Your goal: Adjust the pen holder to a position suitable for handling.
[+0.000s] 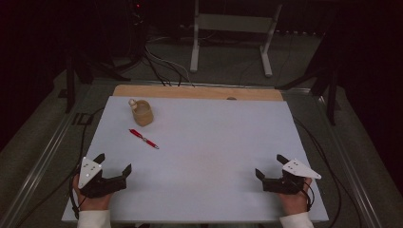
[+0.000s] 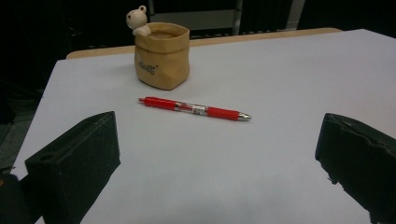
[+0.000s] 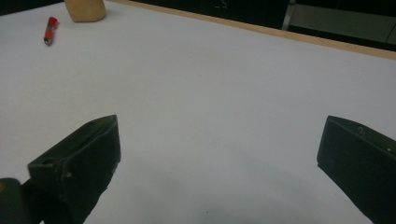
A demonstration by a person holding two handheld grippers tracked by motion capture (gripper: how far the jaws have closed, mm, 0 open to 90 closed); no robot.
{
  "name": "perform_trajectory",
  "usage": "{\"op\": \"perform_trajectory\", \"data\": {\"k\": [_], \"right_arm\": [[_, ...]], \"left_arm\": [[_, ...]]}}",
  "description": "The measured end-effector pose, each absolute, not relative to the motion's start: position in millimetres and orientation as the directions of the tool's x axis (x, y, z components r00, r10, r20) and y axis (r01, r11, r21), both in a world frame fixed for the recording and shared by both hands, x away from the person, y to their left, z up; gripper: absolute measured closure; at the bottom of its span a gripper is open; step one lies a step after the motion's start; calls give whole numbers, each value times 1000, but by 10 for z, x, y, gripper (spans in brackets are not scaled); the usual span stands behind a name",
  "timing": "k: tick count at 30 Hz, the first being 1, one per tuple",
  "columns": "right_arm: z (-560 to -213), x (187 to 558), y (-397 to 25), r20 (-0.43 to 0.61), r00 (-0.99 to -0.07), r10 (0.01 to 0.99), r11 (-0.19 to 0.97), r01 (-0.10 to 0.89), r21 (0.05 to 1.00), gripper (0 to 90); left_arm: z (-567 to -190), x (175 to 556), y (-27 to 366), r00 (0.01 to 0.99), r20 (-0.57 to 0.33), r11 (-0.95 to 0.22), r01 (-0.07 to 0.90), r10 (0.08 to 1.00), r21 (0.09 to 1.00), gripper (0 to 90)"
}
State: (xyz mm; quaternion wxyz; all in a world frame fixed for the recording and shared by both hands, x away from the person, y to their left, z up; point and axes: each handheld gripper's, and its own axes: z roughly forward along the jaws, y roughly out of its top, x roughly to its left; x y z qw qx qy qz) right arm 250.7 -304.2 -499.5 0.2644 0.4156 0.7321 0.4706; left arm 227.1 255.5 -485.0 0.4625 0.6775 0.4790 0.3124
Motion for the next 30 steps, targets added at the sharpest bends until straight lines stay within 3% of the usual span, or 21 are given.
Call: {"op": "perform_trajectory", "data": {"k": [14, 23, 30], "right_arm": [[-4982, 2516, -3007, 4, -485, 874, 189, 348, 918, 0], [-4979, 2524, -3022, -3, -475, 880, 187, 341, 921, 0], [-4986, 2551, -3033, 9, -463, 886, 172, 347, 922, 0]], "left_arm": [[-4791, 2273, 2539, 309, -26, -98, 379, 951, 920, 5], [-4532, 2561, 2434, 324, 44, -168, 365, 945, 916, 5], [-4426, 2777, 2396, 336, 41, -170, 365, 941, 915, 5]]}}
